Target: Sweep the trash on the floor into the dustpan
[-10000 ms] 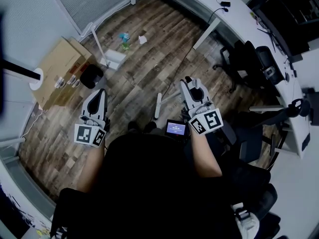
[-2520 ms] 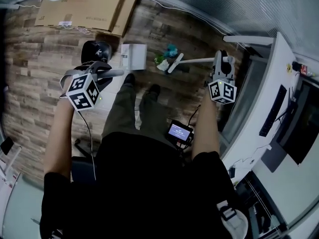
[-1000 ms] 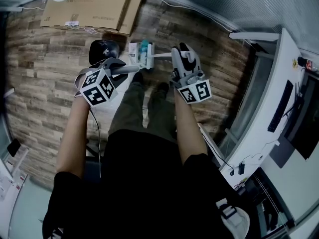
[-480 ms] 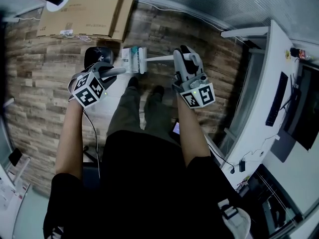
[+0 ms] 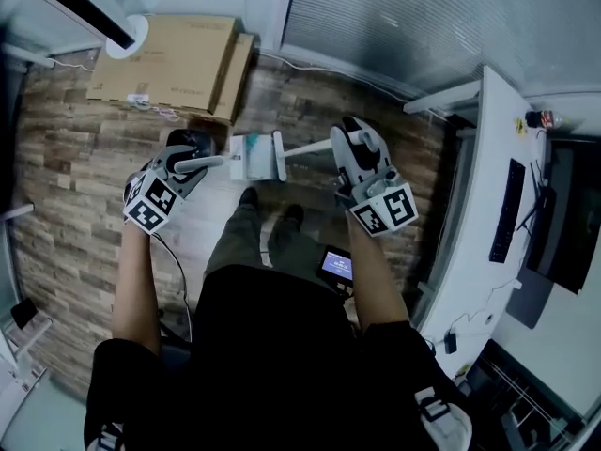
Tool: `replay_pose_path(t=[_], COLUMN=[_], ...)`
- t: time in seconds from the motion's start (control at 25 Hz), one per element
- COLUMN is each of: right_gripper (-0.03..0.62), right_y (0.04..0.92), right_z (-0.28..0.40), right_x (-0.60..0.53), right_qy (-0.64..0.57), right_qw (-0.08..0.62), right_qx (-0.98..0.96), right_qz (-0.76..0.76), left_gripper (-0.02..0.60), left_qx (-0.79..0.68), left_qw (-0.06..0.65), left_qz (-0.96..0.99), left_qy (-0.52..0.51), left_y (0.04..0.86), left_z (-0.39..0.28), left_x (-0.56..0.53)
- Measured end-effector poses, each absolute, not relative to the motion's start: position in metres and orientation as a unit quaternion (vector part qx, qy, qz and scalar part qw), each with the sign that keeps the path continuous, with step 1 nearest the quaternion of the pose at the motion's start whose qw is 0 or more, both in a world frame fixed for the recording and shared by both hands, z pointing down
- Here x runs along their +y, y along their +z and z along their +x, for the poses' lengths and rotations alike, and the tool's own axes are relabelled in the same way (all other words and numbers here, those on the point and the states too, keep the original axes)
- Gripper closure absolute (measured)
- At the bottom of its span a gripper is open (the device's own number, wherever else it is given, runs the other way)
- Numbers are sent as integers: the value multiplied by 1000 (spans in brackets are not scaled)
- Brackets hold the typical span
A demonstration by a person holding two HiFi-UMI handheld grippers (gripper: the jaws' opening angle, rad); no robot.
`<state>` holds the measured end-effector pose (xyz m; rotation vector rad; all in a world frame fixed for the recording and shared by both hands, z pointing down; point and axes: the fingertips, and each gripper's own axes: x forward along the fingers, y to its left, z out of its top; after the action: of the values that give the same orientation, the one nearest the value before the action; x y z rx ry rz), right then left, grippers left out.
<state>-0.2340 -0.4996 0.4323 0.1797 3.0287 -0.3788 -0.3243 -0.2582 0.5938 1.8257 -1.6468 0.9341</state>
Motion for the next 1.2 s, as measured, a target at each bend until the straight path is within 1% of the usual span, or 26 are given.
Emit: replay_pose_path(t=[0.12, 0.28, 0.4, 0.48, 0.6, 0.68, 0.92, 1.2], right_gripper=[500, 502, 503, 507, 511, 511, 511, 511], right_y=[400, 355, 331, 319, 304, 302, 312, 327], right_z=[-221, -206, -191, -179, -164, -154, -121, -81], right_x=[-506, -514, -518, -518, -518, -519, -526, -533], right_qy=[-117, -107, -100, -89, -74, -68, -57, -52], right_qw=[54, 79, 86, 82, 77, 71, 65, 59], right_qx=[989, 988, 987, 988, 989, 990, 992, 996], right_qz=[67, 80, 88, 93, 98, 100, 89, 42], left_gripper=[453, 460, 488, 514, 571, 586, 586, 586], left_qx=[-680, -773, -808, -821, -832, -839, -862, -867], left_qw=[213, 146, 93, 61, 24, 4, -41, -48], left_qz=[661, 616, 580, 564, 546, 535, 491, 481], left_qy=[237, 40, -44, -67, -94, -102, -118, -123], left_y=[537, 461, 416, 390, 356, 342, 319, 321], left_z=[-332, -347, -345, -336, -319, -306, -272, -247], left_x=[-274, -284, -284, -287, -289, -290, -277, -256])
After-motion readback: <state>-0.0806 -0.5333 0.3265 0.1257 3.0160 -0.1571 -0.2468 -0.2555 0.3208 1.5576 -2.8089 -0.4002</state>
